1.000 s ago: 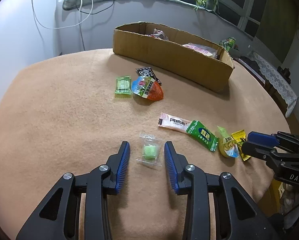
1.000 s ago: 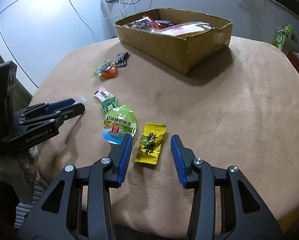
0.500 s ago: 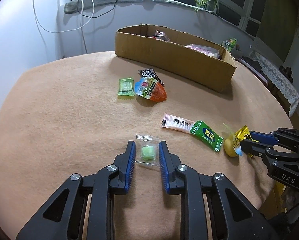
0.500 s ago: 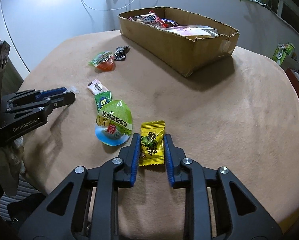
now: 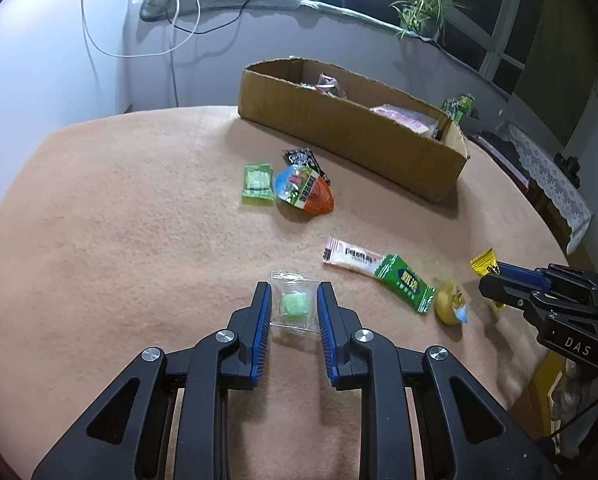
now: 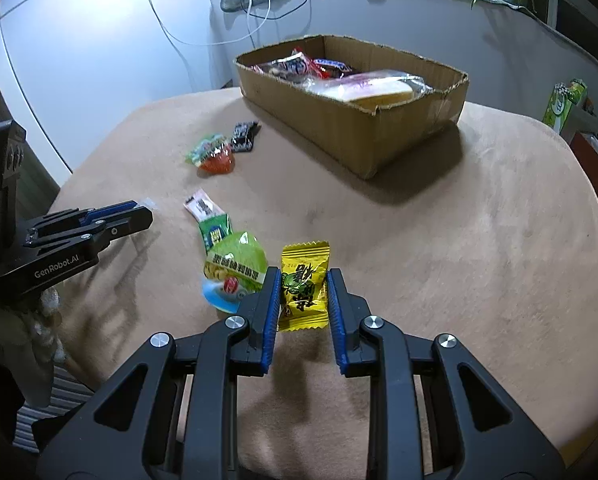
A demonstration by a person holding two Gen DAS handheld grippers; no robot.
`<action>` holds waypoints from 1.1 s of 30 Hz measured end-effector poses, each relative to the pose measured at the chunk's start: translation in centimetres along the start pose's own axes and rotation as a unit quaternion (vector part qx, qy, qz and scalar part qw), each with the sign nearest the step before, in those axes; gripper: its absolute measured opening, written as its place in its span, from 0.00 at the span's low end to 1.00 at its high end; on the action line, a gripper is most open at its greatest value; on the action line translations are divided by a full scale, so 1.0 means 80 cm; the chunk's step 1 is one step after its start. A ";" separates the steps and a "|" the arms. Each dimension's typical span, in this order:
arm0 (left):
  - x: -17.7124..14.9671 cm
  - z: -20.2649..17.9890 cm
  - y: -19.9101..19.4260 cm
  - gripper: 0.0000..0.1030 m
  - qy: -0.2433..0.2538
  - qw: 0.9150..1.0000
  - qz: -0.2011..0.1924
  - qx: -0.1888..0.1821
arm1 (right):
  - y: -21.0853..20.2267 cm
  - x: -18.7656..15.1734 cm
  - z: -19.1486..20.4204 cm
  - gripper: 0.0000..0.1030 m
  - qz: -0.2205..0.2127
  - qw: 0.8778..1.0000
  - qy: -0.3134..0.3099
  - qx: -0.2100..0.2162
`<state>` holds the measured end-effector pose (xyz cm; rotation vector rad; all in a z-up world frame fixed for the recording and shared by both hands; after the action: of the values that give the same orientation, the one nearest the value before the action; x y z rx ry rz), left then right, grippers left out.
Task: Organize snacks
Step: 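Grasp the clear green candy with left gripper while right grasps the yellow candy, then carry both candies into the box and open both grippers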
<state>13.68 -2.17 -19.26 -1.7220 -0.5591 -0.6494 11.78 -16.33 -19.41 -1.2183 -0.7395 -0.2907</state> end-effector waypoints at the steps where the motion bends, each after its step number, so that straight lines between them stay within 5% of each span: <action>1: 0.002 0.000 -0.001 0.21 -0.002 1.000 -0.002 -0.001 | -0.001 0.002 -0.001 0.23 -0.002 1.000 0.000 0.001; 17: 0.082 -0.018 -0.020 0.21 -0.002 0.998 -0.060 -0.019 | -0.032 0.089 -0.033 0.23 -0.066 0.998 0.009 -0.008; 33: 0.164 -0.062 0.011 0.21 0.000 0.995 -0.088 -0.043 | -0.008 0.169 -0.062 0.23 -0.087 0.996 0.011 -0.017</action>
<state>23.22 -6.75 -10.05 -1.7659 -0.6960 -0.8081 23.14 -18.73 -10.89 -1.1827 -0.8262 -0.4615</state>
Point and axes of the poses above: each gripper's, at about its wrist camera, not at the fingertips, and y roughly the way its jaws point, z to its left, x to its top, the point moved 10 cm from there along y, roughly the way its jaws point, and after that the axes turned 2 degrees about -z, right-handed, at the moved point
